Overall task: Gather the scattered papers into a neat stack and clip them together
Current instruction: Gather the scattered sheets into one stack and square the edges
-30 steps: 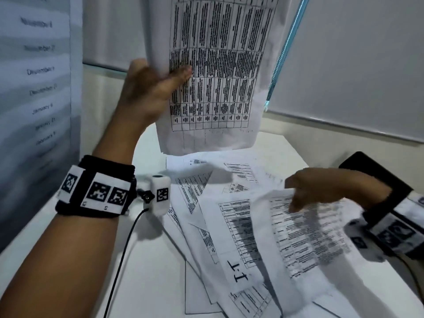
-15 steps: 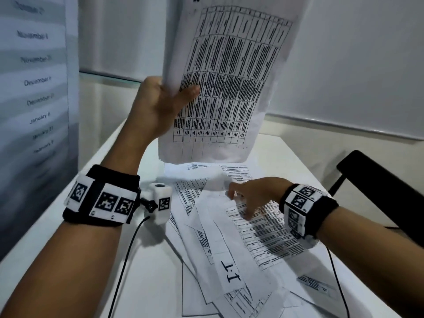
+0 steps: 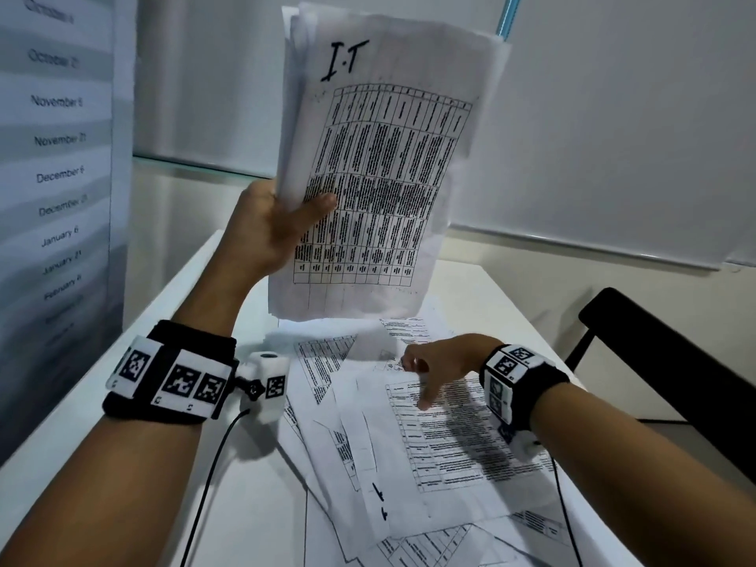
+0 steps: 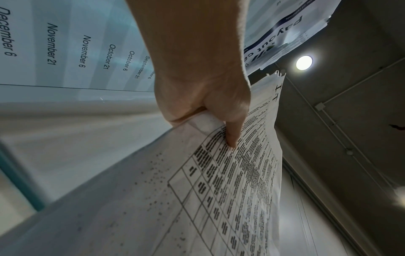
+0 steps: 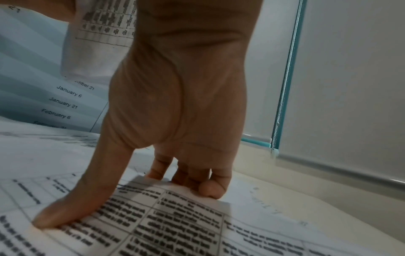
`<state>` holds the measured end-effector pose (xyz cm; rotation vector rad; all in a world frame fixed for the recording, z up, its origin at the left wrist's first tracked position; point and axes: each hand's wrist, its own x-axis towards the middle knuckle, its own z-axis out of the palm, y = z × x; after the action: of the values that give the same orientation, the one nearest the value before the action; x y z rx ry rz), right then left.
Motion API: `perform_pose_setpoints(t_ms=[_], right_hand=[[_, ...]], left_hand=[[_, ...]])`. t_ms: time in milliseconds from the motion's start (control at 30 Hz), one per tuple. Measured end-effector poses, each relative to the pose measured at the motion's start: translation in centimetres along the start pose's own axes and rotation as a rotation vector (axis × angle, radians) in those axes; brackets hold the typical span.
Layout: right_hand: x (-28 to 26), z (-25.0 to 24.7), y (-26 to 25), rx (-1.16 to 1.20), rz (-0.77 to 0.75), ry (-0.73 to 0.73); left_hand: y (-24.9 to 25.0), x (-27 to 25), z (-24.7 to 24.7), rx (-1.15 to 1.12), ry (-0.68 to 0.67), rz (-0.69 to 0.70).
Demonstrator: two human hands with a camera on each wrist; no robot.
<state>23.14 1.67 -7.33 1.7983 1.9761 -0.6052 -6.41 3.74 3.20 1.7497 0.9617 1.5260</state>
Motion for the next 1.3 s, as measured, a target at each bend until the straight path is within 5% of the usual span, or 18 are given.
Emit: perform_pose_setpoints(t_ms=[400,767,900,1133,1300], right_hand=[[0.0,-1.4,-2.1,-0.149,-0.064,-0.083],[-5.5,-1.7,0.2,0.069,-0.193,0.347],[-11.3,-5.5,0.9,0.264,-0.261,0.561],[-14.1,-8.8,1.8,1.124,-0.436,1.130],[-9.8,-7.1,0.0,1.638,-0.481,1.146]], left_hand=[[-0.5,-0.2,0.6,0.095,-0.060,0.026],[-2.6,0.6,0.9,0.061,0.034,-0.069],[-3.5,0.3,1.8,0.125,0.108,-0.125],[-2.9,0.2,3.7,0.055,-0.014,-0.202],[-2.1,-1.1,4.4,-0.112,-0.116,-0.182]])
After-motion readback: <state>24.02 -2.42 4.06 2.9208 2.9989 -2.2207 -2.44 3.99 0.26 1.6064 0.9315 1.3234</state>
